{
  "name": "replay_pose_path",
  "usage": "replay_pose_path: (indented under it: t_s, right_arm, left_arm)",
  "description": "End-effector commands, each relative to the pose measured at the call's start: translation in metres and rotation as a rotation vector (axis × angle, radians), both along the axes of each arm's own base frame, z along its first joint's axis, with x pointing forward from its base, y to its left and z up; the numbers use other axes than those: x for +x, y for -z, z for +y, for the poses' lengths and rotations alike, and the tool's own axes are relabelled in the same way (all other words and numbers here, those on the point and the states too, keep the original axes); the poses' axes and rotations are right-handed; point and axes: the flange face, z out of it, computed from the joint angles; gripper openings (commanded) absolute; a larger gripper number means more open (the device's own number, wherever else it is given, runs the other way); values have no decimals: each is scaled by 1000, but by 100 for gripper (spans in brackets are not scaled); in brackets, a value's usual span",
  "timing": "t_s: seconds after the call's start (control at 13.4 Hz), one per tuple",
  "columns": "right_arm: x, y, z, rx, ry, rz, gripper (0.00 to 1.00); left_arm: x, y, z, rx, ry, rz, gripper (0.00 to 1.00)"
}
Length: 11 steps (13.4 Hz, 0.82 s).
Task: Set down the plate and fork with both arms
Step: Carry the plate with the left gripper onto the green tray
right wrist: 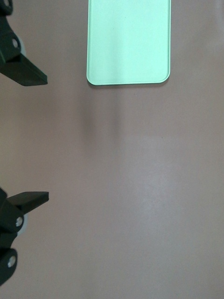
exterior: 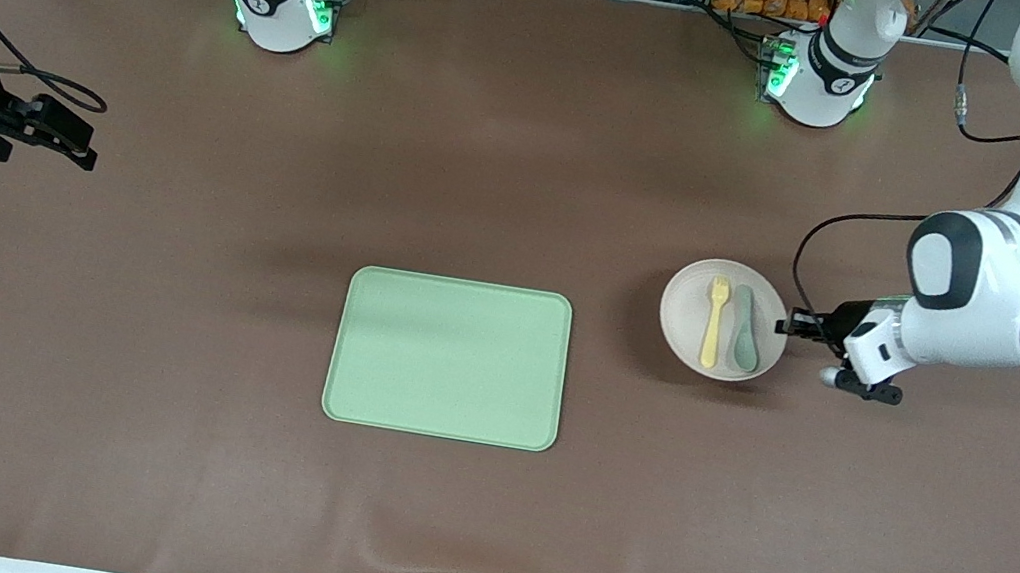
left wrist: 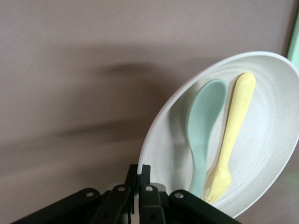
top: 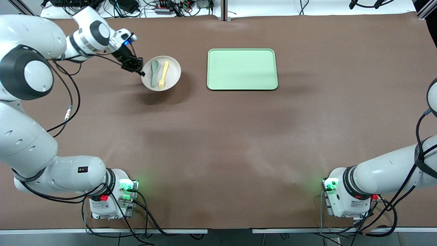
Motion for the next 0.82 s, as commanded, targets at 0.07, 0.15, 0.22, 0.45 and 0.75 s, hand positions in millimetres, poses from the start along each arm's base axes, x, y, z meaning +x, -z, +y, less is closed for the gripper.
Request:
replay_pose_path:
  t_s: [0.07,0.15,0.22,0.45,0.75]
  right_arm:
    - [-2,-2,2,11,9,0,100]
    - [-2,-2,2,11,9,0,100]
    - [-2,-2,2,11,9,0,100]
    - [-2,-2,2,11,9,2,100]
    - [-2,-2,2,11,9,2,100]
  left_arm:
    - [41,5,-55,-11,-76,40,0]
    - [49,7,-75,-21,-84,43,0]
    - [59,8,-90,-36,-101,44,0]
    - [76,1,-155,-39,-138,48,0]
    - [77,20,-220,-35,-132,71,0]
